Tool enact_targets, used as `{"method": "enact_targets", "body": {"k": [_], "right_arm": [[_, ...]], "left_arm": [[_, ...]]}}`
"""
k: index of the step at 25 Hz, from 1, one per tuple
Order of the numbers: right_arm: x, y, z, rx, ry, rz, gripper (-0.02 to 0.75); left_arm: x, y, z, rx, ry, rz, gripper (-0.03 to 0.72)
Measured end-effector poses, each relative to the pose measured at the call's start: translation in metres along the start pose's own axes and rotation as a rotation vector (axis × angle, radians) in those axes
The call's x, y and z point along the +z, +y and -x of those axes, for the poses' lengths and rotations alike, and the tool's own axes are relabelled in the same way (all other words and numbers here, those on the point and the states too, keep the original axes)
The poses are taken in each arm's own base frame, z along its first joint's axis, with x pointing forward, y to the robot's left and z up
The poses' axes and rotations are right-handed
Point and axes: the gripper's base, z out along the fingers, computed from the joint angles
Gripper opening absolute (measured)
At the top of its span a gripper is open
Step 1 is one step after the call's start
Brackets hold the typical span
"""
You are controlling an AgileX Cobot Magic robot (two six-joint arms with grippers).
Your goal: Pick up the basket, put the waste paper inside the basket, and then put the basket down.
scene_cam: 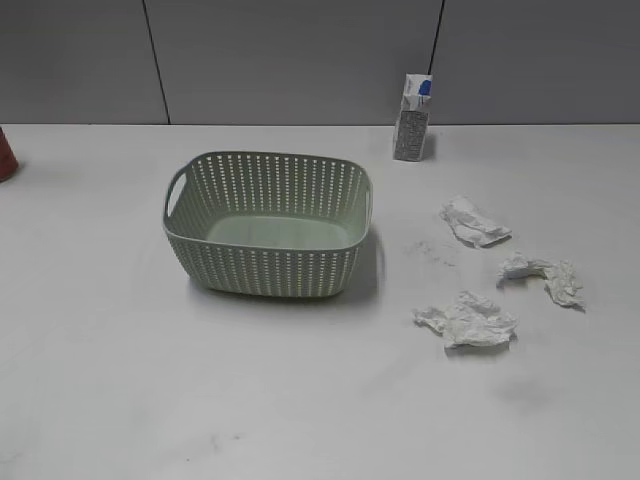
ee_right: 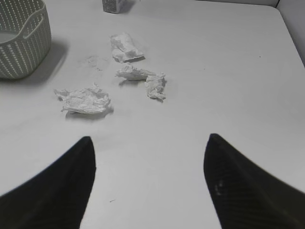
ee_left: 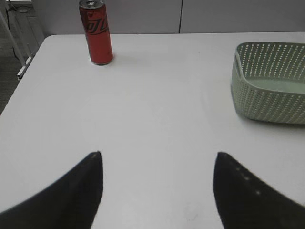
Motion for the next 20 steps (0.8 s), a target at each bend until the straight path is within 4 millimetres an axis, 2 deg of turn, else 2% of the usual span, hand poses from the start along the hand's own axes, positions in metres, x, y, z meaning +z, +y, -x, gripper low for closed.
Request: {"method": "enact_targets", "body": {"k": [20], "right_arm": [[0.0, 0.0001, 0.0, -0.002, 0.0, 0.001, 0.564]], "left_arm": [[0.0, 0.0, 0.0001, 0.0, -0.001, 0.0, 0.553]]}}
